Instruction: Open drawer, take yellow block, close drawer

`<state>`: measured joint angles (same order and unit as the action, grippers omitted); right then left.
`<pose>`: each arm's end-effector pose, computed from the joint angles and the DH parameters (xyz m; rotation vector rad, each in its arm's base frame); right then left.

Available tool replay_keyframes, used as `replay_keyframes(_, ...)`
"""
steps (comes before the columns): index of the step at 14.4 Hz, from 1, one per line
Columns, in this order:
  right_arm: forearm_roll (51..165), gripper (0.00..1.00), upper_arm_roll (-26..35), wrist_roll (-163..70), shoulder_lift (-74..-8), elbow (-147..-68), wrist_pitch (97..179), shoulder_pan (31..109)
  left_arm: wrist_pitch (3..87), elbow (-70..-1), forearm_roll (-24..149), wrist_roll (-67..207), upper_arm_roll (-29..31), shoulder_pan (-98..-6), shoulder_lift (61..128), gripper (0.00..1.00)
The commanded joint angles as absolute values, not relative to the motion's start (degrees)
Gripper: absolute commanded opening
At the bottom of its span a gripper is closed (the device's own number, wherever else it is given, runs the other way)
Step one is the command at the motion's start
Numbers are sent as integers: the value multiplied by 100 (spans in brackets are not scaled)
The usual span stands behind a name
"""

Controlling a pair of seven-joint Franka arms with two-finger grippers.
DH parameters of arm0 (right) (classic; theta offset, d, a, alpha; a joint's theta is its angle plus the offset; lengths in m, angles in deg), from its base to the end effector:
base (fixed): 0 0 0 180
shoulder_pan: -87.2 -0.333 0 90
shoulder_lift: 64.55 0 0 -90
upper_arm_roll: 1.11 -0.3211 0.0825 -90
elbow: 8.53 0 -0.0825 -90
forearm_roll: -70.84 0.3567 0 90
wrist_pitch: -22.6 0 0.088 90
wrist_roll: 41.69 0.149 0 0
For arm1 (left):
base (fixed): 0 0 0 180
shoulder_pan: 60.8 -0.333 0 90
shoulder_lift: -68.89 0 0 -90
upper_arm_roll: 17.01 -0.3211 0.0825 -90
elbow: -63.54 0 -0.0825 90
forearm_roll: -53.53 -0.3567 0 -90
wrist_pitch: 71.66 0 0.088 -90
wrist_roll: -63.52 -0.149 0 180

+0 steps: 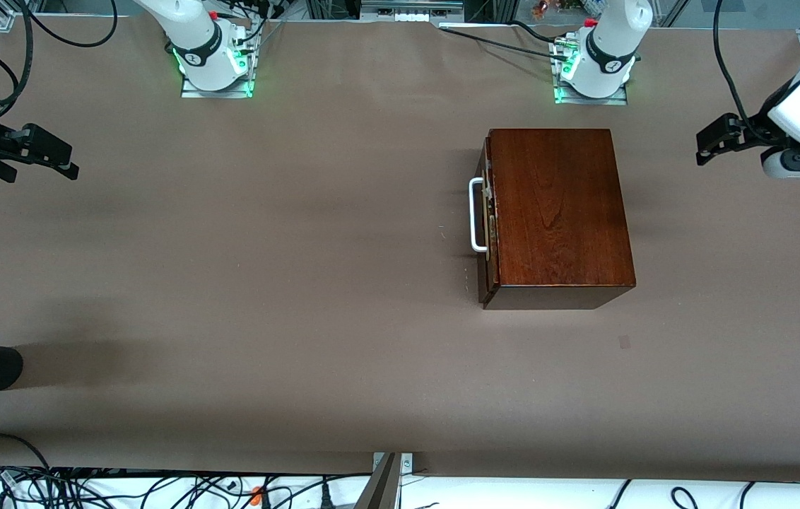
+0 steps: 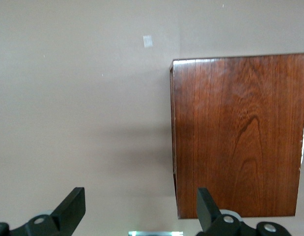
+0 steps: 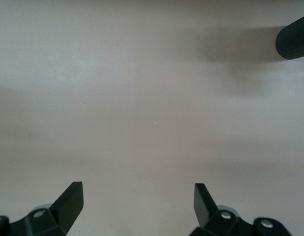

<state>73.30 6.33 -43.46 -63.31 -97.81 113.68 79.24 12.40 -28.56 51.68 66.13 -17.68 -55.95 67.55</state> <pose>0.5362 0.0119 0.5836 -3.1009 -0.0611 -0.0161 0.5018 -0.0315 0.5755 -3.0974 0.0402 0.1781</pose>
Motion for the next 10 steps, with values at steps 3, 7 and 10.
replay_keyframes(3, 7382, 100, 610, -4266, -6297, -9677, 11348, 7929, 1069, -2769, 5466, 6396, -1528, -5439, 7037, 100)
replay_keyframes(7, 7382, 100, 610, -4266, -6297, -9677, 11348, 7929, 1314, -2751, 5942, 6650, -982, -5377, 7380, 100)
replay_keyframes(10, 7382, 100, 619, -4284, -6297, -9677, 11348, 7947, 1709, -2742, 5960, 7220, -236, -5359, 7731, 100)
